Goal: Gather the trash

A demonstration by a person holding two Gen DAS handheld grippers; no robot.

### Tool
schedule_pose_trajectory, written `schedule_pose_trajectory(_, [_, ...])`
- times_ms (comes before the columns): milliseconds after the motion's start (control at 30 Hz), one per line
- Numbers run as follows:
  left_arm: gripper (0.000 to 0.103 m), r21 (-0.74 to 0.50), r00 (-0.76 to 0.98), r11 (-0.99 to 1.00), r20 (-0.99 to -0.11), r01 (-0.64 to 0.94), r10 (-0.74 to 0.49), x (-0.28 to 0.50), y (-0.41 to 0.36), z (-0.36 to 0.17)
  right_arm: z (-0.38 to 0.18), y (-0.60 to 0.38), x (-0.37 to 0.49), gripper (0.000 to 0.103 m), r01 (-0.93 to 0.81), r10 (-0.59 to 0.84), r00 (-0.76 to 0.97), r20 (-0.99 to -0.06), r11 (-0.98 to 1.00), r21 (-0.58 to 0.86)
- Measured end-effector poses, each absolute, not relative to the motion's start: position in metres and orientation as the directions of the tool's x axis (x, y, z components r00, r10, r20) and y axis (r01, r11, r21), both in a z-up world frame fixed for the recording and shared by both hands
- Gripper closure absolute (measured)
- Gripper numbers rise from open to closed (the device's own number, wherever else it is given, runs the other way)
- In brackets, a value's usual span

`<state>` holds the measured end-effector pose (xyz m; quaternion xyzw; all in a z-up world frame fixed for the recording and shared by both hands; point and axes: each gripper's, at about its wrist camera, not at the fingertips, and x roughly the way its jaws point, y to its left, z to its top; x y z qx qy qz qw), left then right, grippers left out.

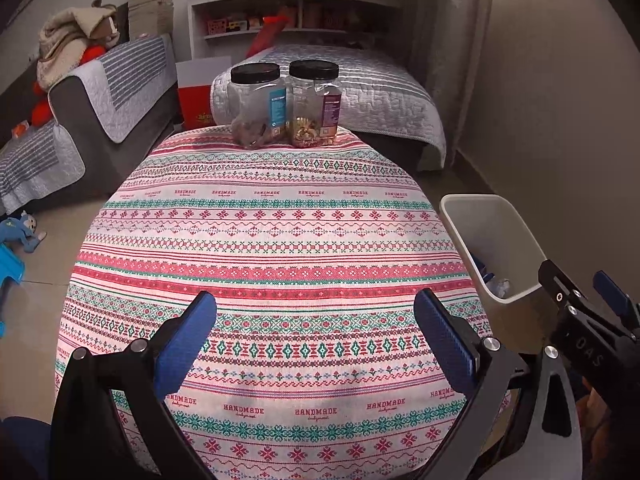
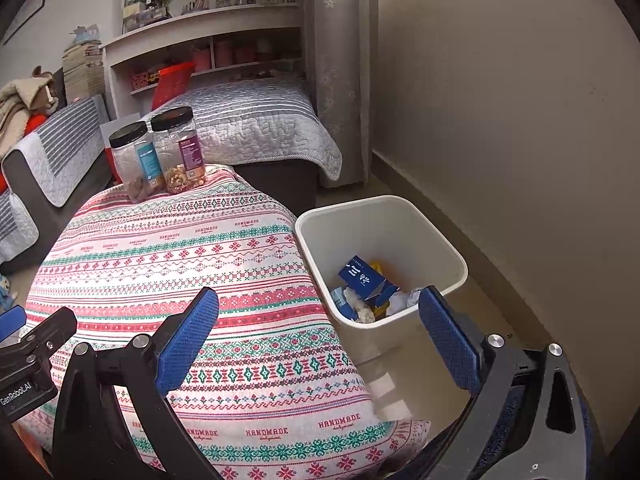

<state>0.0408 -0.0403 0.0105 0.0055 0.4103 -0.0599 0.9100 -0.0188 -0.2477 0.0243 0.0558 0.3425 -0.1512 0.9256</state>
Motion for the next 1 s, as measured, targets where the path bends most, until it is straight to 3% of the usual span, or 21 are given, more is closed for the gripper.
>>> schedule_pose_trajectory(1000, [0.007, -0.02, 0.647, 0.993, -0.757, 0.12, -0.094, 0.0393, -0.0481, 0.007, 0.0229, -0.2419, -0.0188, 0.007, 0.317, -0.259, 0.718, -0.646, 0.948, -0.027])
